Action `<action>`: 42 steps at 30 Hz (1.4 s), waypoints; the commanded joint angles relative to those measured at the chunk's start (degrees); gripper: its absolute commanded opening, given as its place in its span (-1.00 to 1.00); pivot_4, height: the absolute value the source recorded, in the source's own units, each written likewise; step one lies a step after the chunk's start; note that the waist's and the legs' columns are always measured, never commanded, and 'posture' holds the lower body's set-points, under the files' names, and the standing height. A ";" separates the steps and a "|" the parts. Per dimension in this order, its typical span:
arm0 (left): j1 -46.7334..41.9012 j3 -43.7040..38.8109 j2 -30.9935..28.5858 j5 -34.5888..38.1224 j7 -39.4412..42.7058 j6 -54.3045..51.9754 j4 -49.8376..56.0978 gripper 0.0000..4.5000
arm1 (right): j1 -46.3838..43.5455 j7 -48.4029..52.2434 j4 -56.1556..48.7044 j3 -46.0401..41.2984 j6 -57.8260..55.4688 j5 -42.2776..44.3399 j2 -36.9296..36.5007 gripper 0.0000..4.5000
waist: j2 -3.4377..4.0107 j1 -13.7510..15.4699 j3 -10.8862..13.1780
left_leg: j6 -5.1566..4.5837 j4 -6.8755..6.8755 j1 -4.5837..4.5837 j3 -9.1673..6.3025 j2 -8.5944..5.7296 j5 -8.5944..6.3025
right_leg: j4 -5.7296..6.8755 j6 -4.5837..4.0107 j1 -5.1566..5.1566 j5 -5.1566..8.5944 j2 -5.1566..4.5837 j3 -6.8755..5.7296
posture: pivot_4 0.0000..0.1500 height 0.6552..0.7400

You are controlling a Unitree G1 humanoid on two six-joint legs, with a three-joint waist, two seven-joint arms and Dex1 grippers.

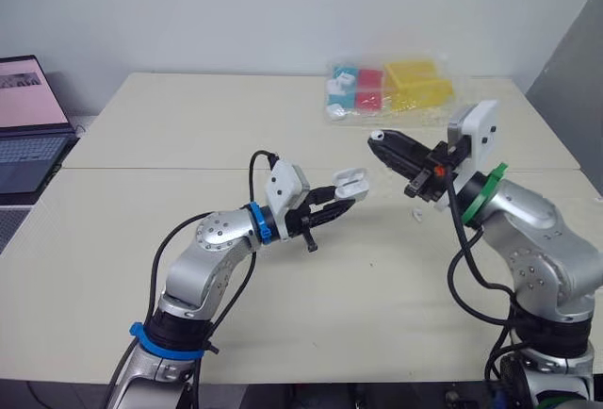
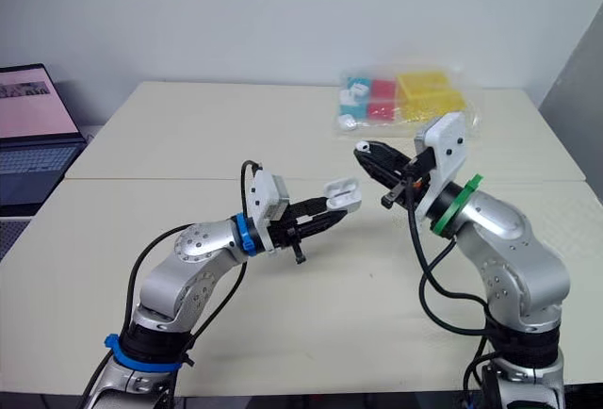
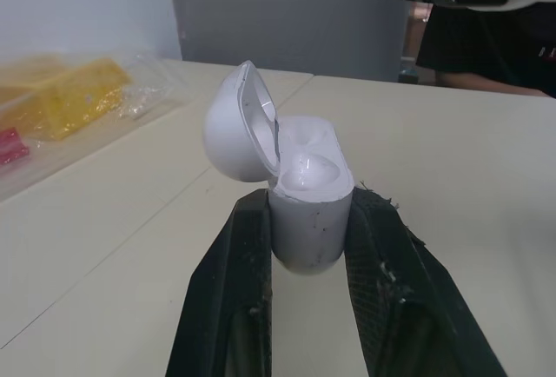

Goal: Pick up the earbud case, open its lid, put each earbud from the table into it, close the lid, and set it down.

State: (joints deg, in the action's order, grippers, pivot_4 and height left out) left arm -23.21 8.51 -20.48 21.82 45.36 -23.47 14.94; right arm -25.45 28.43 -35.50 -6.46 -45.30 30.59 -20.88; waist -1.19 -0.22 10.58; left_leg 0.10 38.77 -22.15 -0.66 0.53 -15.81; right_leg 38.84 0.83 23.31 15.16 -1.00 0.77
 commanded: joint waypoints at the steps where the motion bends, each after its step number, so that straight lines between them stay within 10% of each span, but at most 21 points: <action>1: -1.19 -1.10 0.26 1.25 -0.51 -0.12 1.49 -0.65 | 1.57 -1.92 -4.82 1.18 2.78 0.25 0.72 -0.80 | 0.00 -0.02 0.00 | 0.00 0.00 0.00 0.00 0.00 0.00 | 0.00 0.01 0.00 0.00 0.00 0.00 | 1.00 1.00; 42: -0.05 -0.68 -0.58 2.15 0.00 -0.23 2.02 -0.65 | 11.10 -1.38 2.07 11.14 20.50 -10.21 1.00 -0.80 | 0.00 -0.07 0.00 | 0.00 -0.02 0.01 0.00 0.01 0.00 | -0.05 0.17 0.00 0.10 0.03 0.01 | 1.00 1.00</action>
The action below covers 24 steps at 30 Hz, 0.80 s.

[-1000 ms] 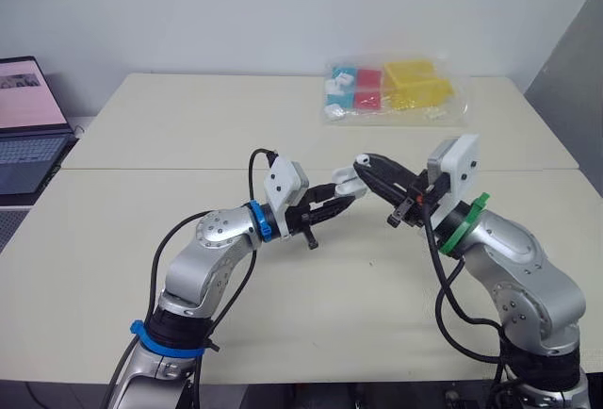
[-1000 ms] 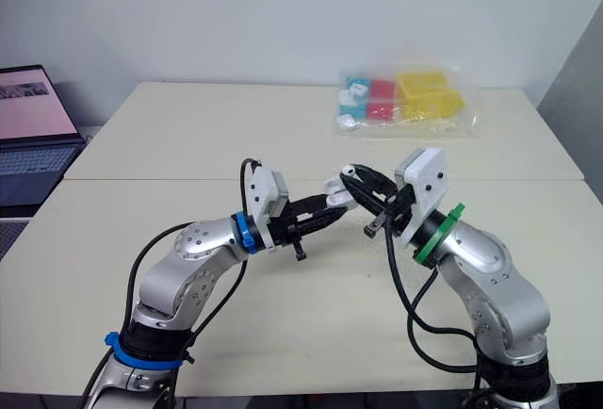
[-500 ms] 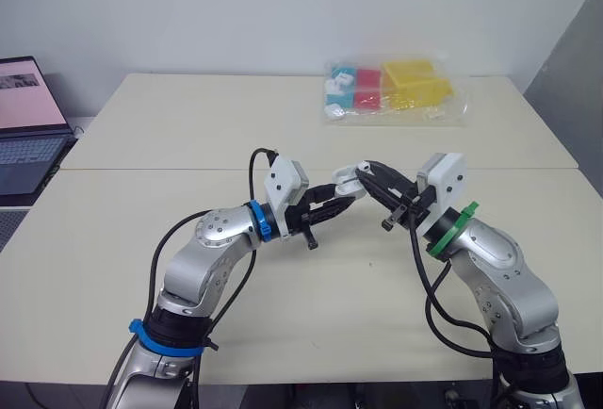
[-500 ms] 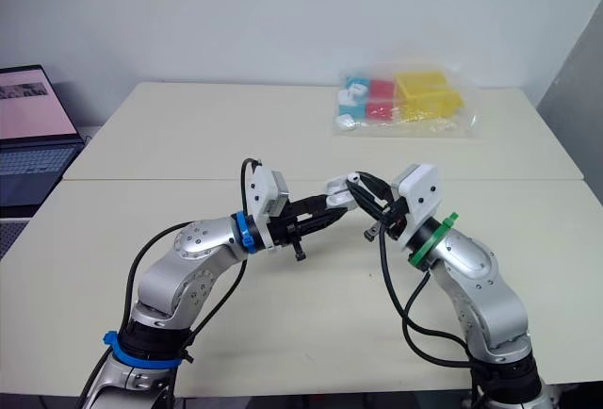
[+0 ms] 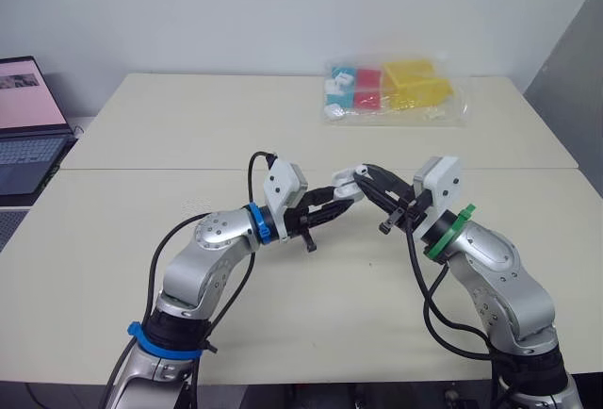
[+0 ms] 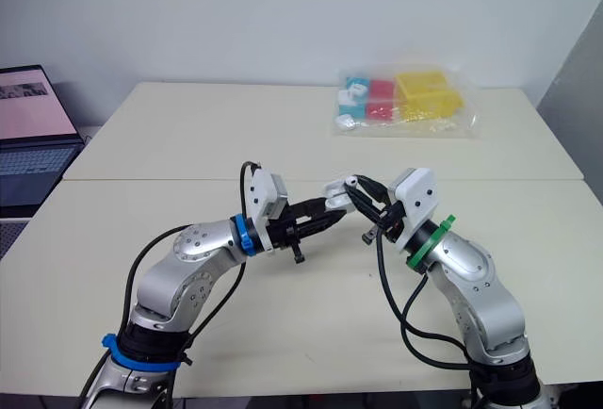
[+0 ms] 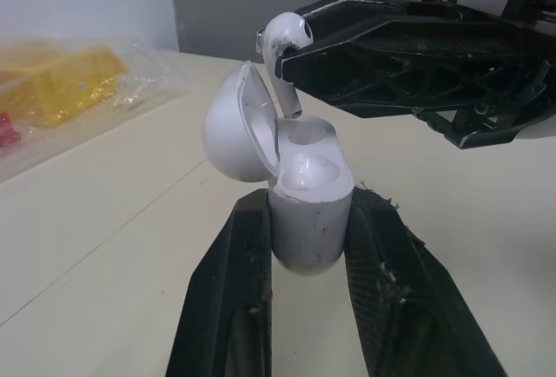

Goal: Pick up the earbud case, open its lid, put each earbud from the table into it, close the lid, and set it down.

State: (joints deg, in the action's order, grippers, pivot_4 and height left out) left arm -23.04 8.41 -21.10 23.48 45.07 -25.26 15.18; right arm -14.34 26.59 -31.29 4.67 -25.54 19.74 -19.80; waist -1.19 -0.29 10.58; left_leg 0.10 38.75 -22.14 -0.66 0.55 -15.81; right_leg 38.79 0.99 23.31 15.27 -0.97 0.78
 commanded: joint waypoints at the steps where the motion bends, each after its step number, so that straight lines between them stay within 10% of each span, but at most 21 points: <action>1: -0.25 -0.60 0.06 0.52 0.35 1.59 1.74 -0.65 | -0.07 0.58 -1.96 0.02 0.82 0.57 -0.11 -0.80 | 0.00 0.00 0.00 | 0.00 0.00 0.00 0.00 0.00 0.00 | 0.00 0.00 0.00 0.00 0.00 0.00 | 1.00 1.00; 19: -0.02 -0.77 0.59 0.52 0.59 2.86 1.33 -0.65 | 1.03 1.27 -1.07 0.64 0.04 -0.34 -0.58 -0.80 | 0.00 0.00 0.00 | 0.00 -0.02 0.00 0.00 0.00 0.00 | -0.03 0.00 0.00 0.00 0.00 0.00 | 1.00 1.00; 24: 0.04 -0.80 0.64 0.46 0.56 3.05 1.23 -0.65 | 0.74 1.18 -1.65 0.54 -0.91 0.14 -0.79 -0.02 | 0.00 0.00 0.00 | 0.00 -0.02 -0.01 0.00 0.01 0.00 | -0.04 0.00 0.00 0.00 0.00 -0.01 | 1.00 1.00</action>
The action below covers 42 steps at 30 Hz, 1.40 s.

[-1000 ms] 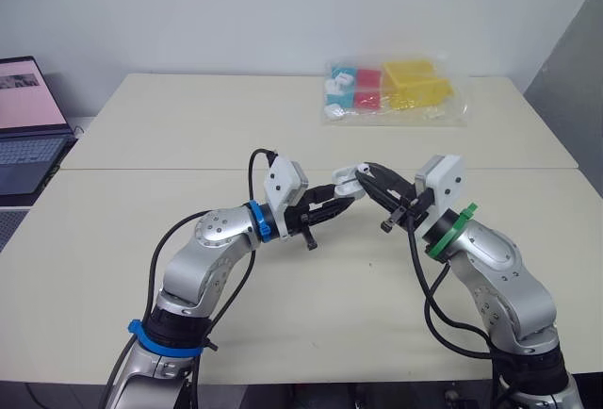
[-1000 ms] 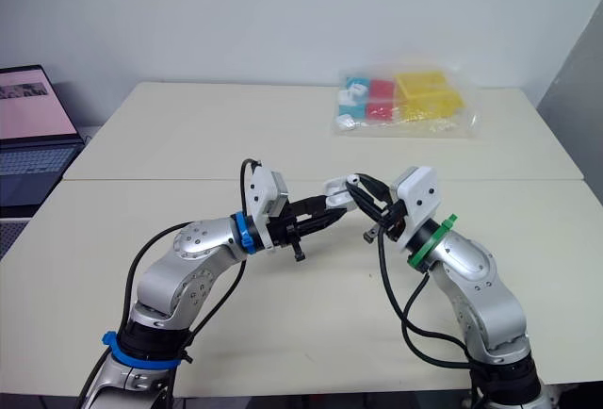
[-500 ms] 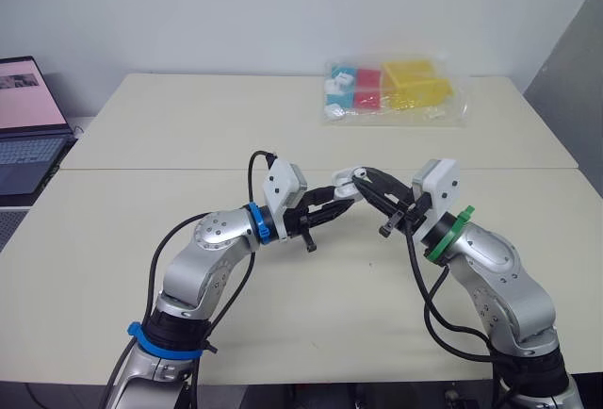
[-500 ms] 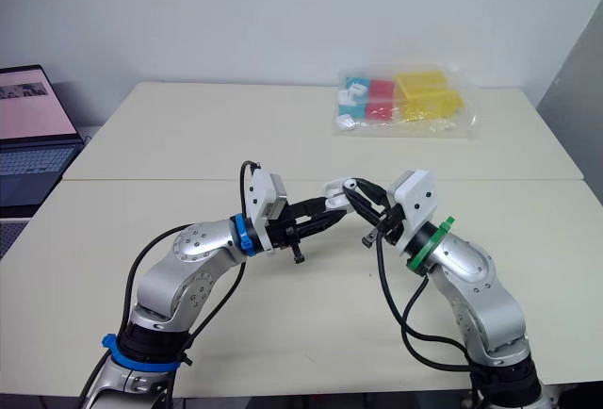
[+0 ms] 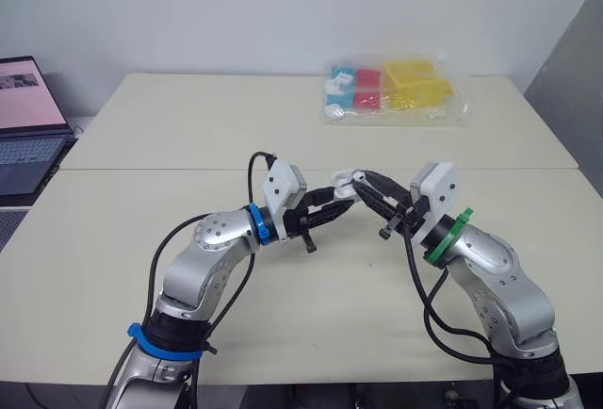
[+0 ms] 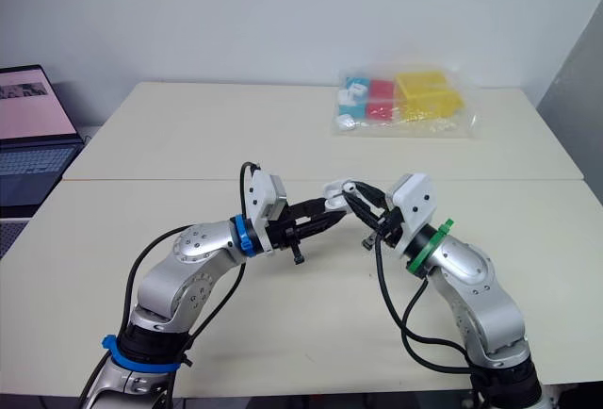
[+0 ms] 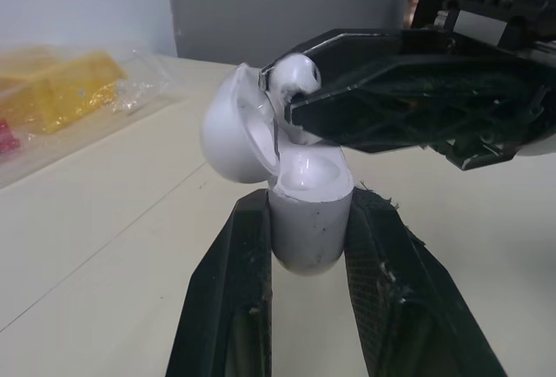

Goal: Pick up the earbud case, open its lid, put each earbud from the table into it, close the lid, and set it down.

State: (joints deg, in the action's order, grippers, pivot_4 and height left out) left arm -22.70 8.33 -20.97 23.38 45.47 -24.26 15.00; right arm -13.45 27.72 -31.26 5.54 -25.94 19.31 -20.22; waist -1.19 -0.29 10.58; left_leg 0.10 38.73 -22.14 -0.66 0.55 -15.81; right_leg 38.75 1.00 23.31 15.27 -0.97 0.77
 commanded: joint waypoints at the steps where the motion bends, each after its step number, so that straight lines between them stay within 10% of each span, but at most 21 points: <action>1: -0.23 -0.73 0.52 0.54 0.15 2.09 1.42 -0.65 | -0.23 0.14 -1.81 -0.24 -0.52 0.44 -0.55 0.14 | 0.00 0.00 0.00 | 0.00 0.00 0.00 0.00 0.00 0.00 | 0.00 0.00 0.00 0.00 0.00 0.00 | 1.00 1.00; 4: 0.01 -0.76 0.56 0.46 0.12 2.19 1.44 -0.65 | -0.50 0.23 -2.28 -0.18 -0.85 0.47 -0.87 0.46 | 0.00 0.00 0.00 | 0.00 0.00 0.00 0.00 0.00 0.00 | -0.01 0.00 0.00 0.00 0.00 0.00 | 1.00 1.00; 20: 0.83 -0.47 -0.52 -2.02 0.34 4.73 -0.65 -0.65 | -4.08 6.90 -4.92 -16.66 -11.44 13.16 -17.12 0.46 | -0.01 0.10 0.01 | 0.00 -0.01 -0.13 -0.02 -0.01 0.00 | -0.18 0.02 0.00 -0.01 -0.01 -0.05 | 1.00 1.00; 28: 0.32 0.78 -0.93 -3.98 1.61 6.44 -1.45 -0.65 | -7.12 2.64 4.06 -11.11 -27.98 6.77 -28.14 0.46 | -0.02 0.04 0.01 | -0.01 -0.03 -0.24 -0.07 -0.01 0.00 | -0.23 0.01 0.04 -0.02 -0.01 -0.10 | 1.00 1.00; 42: -0.40 1.36 -1.18 -4.55 1.64 5.56 -0.15 -0.65 | -16.65 -7.20 21.05 -4.46 -38.54 0.77 -15.83 0.46 | -0.02 0.14 0.01 | -0.01 -0.02 -0.59 -0.13 -0.03 0.00 | -0.26 -0.19 0.31 -0.14 -0.01 -0.16 | 1.00 1.00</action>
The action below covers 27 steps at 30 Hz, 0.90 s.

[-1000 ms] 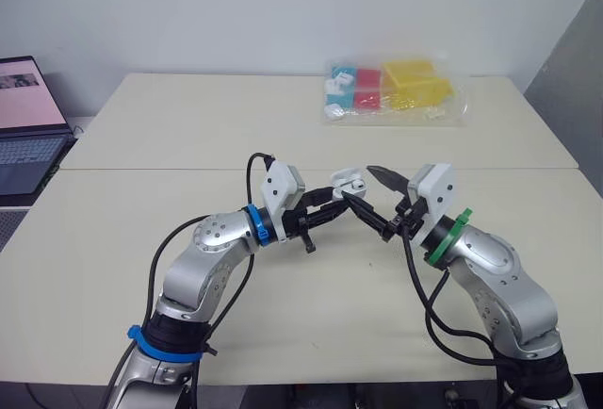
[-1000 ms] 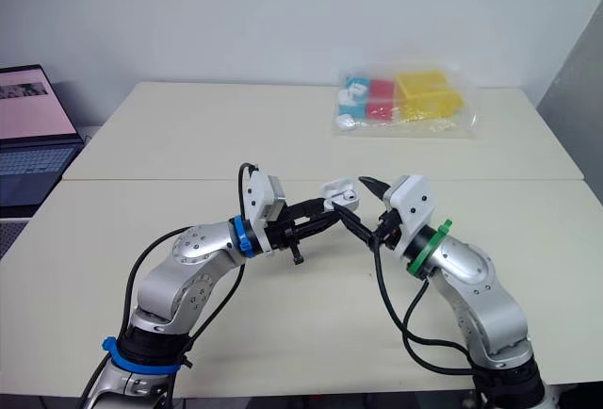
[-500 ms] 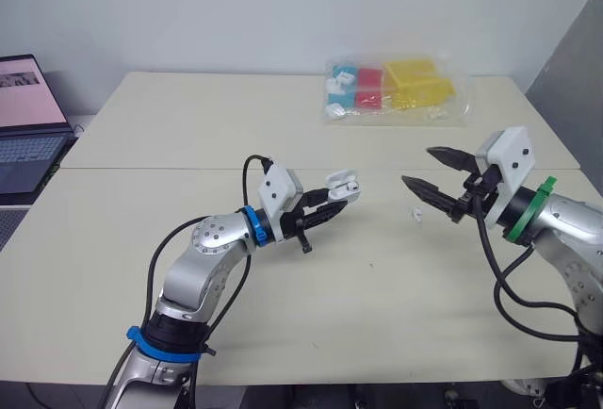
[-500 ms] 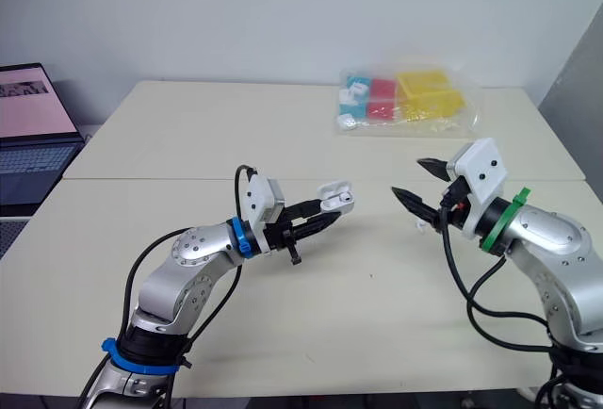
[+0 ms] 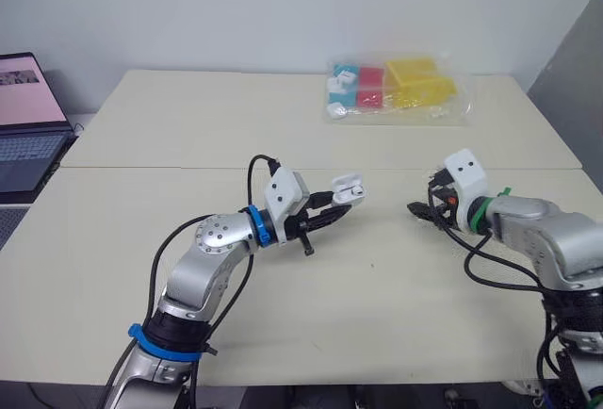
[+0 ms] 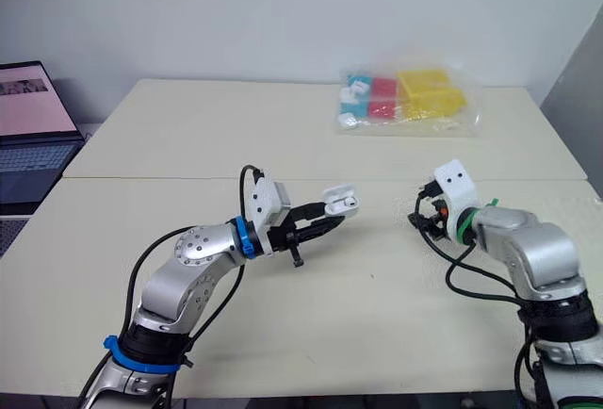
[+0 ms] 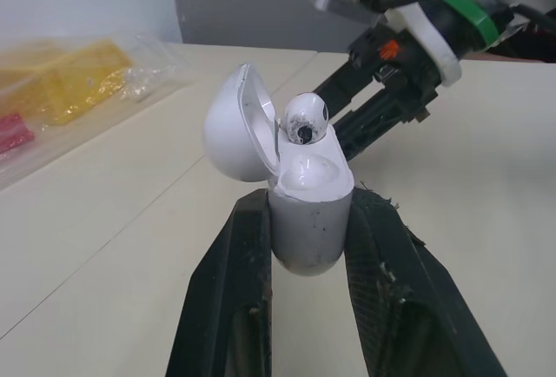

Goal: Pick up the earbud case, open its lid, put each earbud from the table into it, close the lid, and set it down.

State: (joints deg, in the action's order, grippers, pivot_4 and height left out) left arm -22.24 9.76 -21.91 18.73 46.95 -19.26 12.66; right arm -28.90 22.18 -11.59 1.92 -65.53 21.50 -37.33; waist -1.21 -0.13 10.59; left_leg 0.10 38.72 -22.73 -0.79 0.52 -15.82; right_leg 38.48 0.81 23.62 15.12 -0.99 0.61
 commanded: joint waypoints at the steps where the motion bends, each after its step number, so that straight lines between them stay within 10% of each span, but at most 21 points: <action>1: -0.81 -0.08 -0.34 0.10 0.09 0.46 2.33 -0.65 | -1.31 -2.16 2.17 -1.14 1.04 -1.77 2.12 0.46 | 0.00 -0.03 0.00 | 0.00 0.00 -0.03 0.00 0.00 0.00 | 0.00 -0.01 0.02 -0.01 0.00 0.00 | 1.00 1.00; 12: -0.37 -0.12 -0.64 0.20 -0.70 -0.67 3.80 -0.65 | -1.37 -3.33 6.53 -2.36 1.18 -3.57 6.77 0.46 | 0.00 -0.08 0.00 | 0.00 0.01 -0.07 0.02 0.00 0.00 | 0.07 -0.03 0.12 -0.01 0.00 0.02 | 1.00 1.00; 21: -0.51 -0.31 -0.66 0.08 -0.89 -1.17 4.09 -0.65 | -0.25 -3.39 6.55 -1.53 1.74 -5.06 6.95 -0.73 | 0.00 -0.13 0.00 | 0.00 0.02 -0.04 0.02 0.00 0.00 | 0.12 -0.02 0.11 -0.02 0.01 0.02 | 1.00 1.00; 27: -0.33 -0.39 -0.85 0.18 -1.20 -1.53 4.63 -0.65 | 0.90 -1.77 4.55 -1.08 1.79 -4.83 5.77 -0.80 | 0.00 -0.07 0.00 | 0.00 0.04 -0.05 0.02 -0.02 0.00 | 0.12 -0.01 0.10 -0.02 0.00 0.03 | 1.00 1.00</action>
State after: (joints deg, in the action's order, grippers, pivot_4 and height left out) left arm -22.22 9.76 -22.45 18.72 45.90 -21.05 14.49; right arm -28.76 19.49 -5.65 0.85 -63.42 16.92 -30.68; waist -1.21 -0.21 10.59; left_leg 0.10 38.76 -22.78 -0.78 0.51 -15.81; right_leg 38.60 0.79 23.72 15.10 -0.98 0.63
